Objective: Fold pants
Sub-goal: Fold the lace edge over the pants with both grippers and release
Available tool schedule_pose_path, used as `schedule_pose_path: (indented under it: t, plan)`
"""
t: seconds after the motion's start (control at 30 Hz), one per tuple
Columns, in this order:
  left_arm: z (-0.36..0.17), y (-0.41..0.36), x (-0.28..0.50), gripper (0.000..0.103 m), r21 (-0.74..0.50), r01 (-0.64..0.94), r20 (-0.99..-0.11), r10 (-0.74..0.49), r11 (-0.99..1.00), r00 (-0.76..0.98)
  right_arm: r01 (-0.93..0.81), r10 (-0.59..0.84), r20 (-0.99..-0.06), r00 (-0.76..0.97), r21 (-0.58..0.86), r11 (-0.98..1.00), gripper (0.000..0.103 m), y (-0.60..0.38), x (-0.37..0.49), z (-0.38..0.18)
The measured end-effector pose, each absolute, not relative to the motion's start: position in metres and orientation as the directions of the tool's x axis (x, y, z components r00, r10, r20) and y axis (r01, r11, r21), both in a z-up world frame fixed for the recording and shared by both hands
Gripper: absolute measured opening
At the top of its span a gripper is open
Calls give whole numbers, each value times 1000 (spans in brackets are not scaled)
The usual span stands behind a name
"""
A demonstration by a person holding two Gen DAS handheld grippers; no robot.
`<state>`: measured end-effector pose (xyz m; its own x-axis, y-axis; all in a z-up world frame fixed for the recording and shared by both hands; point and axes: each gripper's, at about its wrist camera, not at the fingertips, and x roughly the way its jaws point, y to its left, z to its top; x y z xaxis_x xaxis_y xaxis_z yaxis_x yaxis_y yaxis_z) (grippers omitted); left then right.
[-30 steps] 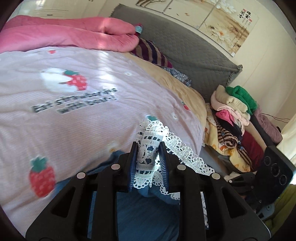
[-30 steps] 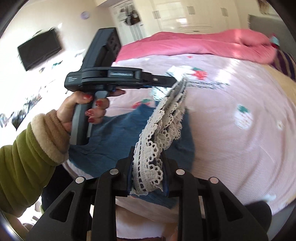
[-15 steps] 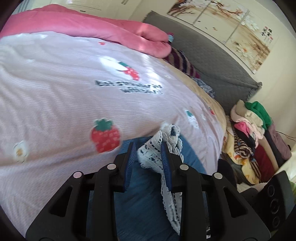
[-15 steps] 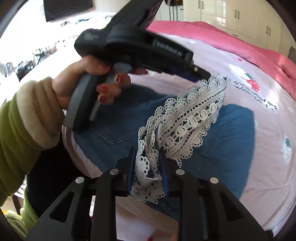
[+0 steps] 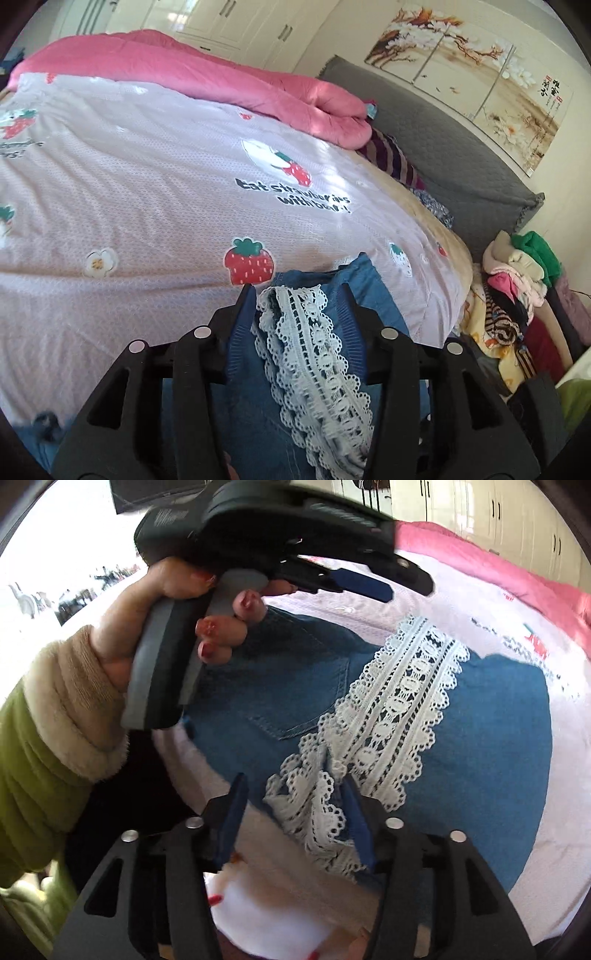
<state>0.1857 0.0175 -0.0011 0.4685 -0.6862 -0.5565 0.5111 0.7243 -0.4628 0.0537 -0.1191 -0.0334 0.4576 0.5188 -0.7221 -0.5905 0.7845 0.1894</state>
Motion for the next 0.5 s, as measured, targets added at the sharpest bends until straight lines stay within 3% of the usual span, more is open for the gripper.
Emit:
schedule_pose_path:
  t: [0.23, 0.5]
  plan:
    - [0, 36, 143, 56, -464, 437, -572, -637, 771, 516, -494, 547, -663, 511, 295, 818, 63, -184, 67, -8]
    - [-7, 22, 85, 67, -364, 450, -626, -572, 815, 530, -387, 446, -652, 614, 244, 889, 78, -222, 115, 17]
